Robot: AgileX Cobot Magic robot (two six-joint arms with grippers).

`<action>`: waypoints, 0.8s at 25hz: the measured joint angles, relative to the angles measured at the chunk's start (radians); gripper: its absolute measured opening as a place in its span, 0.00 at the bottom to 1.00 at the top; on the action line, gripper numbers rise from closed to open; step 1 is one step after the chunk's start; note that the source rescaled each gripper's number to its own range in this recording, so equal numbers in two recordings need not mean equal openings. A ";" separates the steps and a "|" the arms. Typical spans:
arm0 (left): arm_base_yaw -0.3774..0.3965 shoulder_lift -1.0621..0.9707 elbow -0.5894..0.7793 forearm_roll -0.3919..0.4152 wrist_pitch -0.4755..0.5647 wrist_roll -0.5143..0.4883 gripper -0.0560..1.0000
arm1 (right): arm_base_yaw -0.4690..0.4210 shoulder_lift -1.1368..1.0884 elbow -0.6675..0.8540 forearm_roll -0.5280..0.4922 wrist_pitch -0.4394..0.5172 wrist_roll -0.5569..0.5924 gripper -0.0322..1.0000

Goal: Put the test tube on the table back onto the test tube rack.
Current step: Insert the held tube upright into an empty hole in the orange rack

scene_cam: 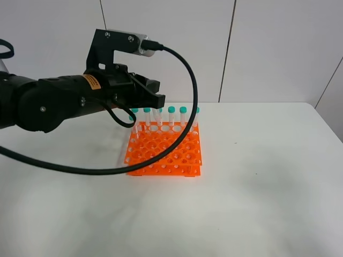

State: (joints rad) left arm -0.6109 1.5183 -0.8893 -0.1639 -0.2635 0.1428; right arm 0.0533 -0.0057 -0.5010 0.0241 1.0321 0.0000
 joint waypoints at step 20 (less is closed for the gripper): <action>0.070 0.153 -0.100 0.006 0.110 0.071 0.05 | 0.000 0.000 0.000 0.000 0.000 0.000 1.00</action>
State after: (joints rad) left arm -0.5410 1.6717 -0.9889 -0.1575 -0.1537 0.2135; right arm 0.0533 -0.0057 -0.5010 0.0241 1.0321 0.0000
